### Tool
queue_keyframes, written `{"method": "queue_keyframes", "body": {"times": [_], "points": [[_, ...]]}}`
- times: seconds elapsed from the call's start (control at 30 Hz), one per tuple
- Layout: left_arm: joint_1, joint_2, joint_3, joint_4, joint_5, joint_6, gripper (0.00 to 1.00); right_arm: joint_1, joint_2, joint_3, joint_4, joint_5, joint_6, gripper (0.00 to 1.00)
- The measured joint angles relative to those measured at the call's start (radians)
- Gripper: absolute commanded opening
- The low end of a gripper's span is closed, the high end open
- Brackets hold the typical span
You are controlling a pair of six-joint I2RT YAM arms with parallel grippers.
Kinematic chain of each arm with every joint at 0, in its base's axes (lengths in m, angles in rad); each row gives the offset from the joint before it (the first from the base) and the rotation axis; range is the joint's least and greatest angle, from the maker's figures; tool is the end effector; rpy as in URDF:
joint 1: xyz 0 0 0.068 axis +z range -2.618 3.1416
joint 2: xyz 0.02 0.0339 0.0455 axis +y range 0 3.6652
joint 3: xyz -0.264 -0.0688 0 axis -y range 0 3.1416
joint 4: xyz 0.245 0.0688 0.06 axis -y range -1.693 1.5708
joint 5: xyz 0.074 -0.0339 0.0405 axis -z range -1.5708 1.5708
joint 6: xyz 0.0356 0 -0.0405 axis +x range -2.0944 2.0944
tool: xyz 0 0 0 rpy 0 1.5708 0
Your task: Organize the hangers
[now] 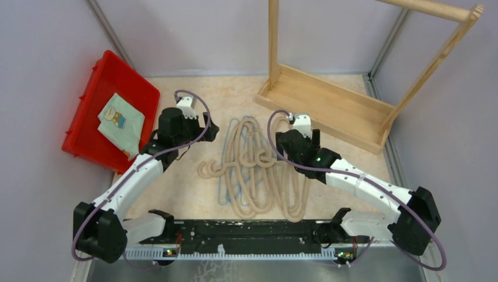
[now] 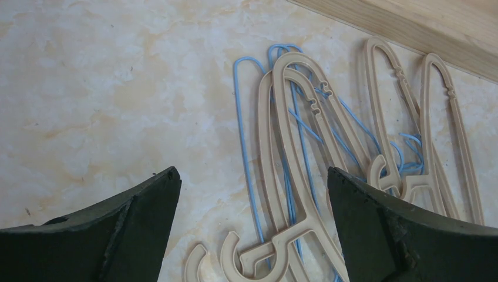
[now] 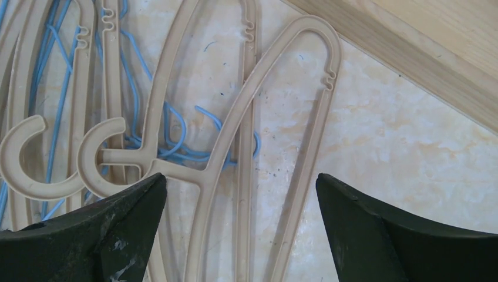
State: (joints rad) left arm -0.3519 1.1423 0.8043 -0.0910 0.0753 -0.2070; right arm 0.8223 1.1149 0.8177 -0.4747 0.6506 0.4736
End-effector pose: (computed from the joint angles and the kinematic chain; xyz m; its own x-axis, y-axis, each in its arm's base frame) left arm 0.2440 -0.0924 0.2834 -0.4660 -0.0472 -0.8835 0.3190 0.9225 -0.2175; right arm 0.1716 0.1531 0.2648 -0.5536 -0.0628 -0.8304 -0.0395 0.9980 -0.0491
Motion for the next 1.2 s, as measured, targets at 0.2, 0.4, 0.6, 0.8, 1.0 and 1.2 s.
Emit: {"method": "queue_keyframes", "body": {"times": [0.2,0.4,0.6,0.8,1.0,1.2], "points": [[0.0,0.0,0.0,0.0,0.0,0.0,1.0,0.0,0.046,0.048,-0.042,-0.006,-0.045,0.92],[0.0,0.0,-0.001,-0.009,-0.001,-0.001,1.0,0.0,0.033,0.018,-0.021,-0.158,-0.096,0.79],[0.0,-0.009,-0.026,-0.014,-0.001,-0.002,1.0,0.0,-0.016,-0.086,-0.013,-0.299,-0.071,0.75],[0.0,-0.015,-0.044,-0.02,-0.001,-0.002,1.0,0.026,-0.042,-0.171,-0.006,-0.354,-0.003,0.74],[0.0,-0.02,-0.05,-0.027,0.0,-0.003,1.0,0.043,-0.049,-0.229,0.027,-0.38,0.082,0.73],[0.0,-0.043,-0.078,-0.031,0.003,-0.009,1.0,0.08,-0.019,-0.242,0.077,-0.381,0.145,0.72]]}}
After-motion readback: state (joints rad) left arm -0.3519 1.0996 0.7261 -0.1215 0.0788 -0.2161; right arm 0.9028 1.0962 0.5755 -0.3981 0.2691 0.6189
